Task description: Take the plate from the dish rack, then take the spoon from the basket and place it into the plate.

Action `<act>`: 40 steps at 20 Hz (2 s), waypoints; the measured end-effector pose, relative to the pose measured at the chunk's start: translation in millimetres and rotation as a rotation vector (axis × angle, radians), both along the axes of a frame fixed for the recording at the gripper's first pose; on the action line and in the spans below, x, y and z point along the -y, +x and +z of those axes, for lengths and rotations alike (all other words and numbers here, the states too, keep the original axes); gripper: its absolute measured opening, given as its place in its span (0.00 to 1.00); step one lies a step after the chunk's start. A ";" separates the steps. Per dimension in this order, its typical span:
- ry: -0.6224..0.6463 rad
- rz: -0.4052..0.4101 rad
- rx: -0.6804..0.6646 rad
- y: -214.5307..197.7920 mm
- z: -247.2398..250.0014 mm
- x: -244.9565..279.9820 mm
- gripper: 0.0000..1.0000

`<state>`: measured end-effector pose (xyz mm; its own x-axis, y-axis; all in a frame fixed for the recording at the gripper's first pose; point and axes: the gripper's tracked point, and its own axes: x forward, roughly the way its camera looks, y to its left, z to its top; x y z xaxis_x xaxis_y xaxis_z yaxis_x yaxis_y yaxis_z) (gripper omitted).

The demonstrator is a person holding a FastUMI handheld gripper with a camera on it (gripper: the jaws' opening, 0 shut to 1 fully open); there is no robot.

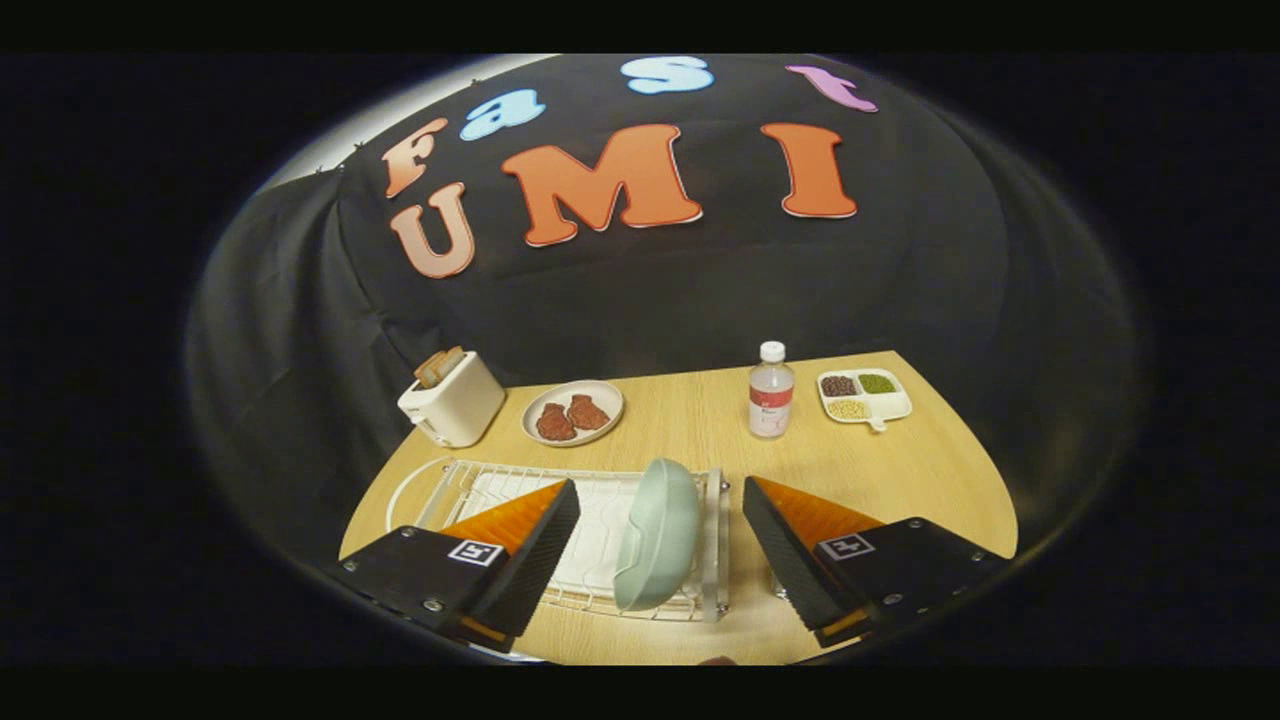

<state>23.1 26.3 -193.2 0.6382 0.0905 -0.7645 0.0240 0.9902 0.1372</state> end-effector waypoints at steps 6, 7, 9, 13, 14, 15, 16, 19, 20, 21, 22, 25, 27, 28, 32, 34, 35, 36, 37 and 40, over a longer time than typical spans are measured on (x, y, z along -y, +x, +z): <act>-0.014 0.009 -0.171 0.8 -36.1 -4.0 0.97; -0.002 0.004 -0.199 -1.8 -39.9 -5.8 0.96; -0.004 -0.003 -0.249 -4.6 -47.3 -7.8 0.93; -0.017 0.005 -0.363 -10.1 -66.7 -10.8 0.86; -0.031 0.019 -0.395 -12.9 -70.9 -10.8 0.81; -0.052 0.030 -0.421 -14.2 -74.9 -9.5 0.79; -0.077 0.035 -0.440 -15.7 -76.4 -7.7 0.76; -0.132 0.052 -0.494 -17.1 -84.1 -6.7 0.65; -0.155 0.066 -0.519 -20.5 -85.5 -6.3 0.60; -0.180 0.080 -0.533 -21.9 -87.2 -4.7 0.58; -0.201 0.091 -0.542 -21.8 -87.1 -5.1 0.53; -0.221 0.103 -0.556 -21.9 -88.1 -15.1 0.45; -0.250 0.089 -0.560 -22.0 -88.4 -12.9 0.37; -0.254 0.080 -0.561 -22.4 -86.5 -14.6 0.34; -0.269 0.036 -0.526 -14.6 -72.6 -14.6 0.31; -0.305 0.019 -0.481 -4.8 -61.5 -8.8 0.29; -0.337 0.013 -0.457 -0.1 -54.2 -3.4 0.29; -0.380 0.002 -0.430 3.6 -46.3 5.6 0.28; -0.401 -0.002 -0.409 6.7 -40.4 9.9 0.26; -0.336 -0.037 -0.412 1.2 -30.0 5.2 0.21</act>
<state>24.3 21.1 -223.2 0.2768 -0.2192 -0.9356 0.0449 0.9755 -0.2153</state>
